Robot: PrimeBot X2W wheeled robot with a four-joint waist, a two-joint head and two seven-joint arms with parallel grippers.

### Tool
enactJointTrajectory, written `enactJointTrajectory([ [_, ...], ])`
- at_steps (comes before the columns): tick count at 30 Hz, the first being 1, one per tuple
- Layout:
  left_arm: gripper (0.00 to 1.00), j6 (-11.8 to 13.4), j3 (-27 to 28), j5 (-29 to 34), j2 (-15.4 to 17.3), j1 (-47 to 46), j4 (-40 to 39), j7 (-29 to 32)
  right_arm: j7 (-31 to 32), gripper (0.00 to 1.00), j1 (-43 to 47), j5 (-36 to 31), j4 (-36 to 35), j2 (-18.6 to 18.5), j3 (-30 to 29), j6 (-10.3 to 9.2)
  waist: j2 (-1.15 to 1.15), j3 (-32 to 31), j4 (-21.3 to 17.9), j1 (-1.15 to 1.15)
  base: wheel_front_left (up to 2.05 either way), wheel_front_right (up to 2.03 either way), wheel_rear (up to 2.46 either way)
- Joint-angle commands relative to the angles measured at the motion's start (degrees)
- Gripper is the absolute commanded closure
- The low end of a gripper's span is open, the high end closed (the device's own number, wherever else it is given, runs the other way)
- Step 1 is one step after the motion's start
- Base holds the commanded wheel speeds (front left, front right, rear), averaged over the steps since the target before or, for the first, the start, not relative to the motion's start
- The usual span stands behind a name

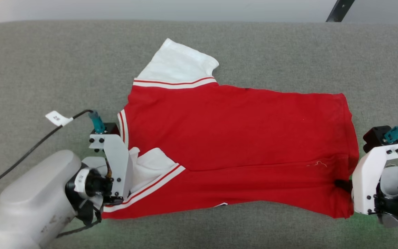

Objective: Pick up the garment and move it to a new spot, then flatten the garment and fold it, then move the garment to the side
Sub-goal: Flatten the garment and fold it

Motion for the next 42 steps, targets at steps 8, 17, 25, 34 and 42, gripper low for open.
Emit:
enactJointTrajectory([
  [8,0.28,-3.1,-0.7,1.1,-2.4,-1.2,5.7,-2.1,-2.9,1.00,-2.1,-0.1,5.6,1.2,2.6,-0.10,0.00,-0.7,0.2,0.00,0.00,0.00,0.00],
  [17,0.00,-3.5,0.2,1.5,0.0,-2.6,1.9,-1.5,-4.6,1.00,-0.9,0.5,9.0,0.1,4.3,-0.10,0.00,-4.5,1.6,0.00,0.00,0.00,0.00],
  [25,0.00,-4.1,4.1,2.6,2.5,1.2,-3.0,-13.6,-8.6,0.57,-1.3,-1.4,13.2,0.4,5.1,-0.10,0.00,-7.0,1.8,0.00,0.00,0.00,0.00],
  [34,0.00,-6.3,8.4,4.9,2.7,8.2,-4.8,-32.5,-16.1,0.00,-2.0,-2.7,17.3,-0.3,5.8,-0.10,0.00,-9.2,2.4,0.00,0.00,0.00,0.00],
  [42,0.00,-8.1,10.7,6.2,1.8,13.6,-7.0,-44.8,-31.0,0.00,2.0,-5.2,12.6,-3.9,6.9,-0.10,0.00,-11.4,3.8,0.00,0.00,0.00,0.00],
])
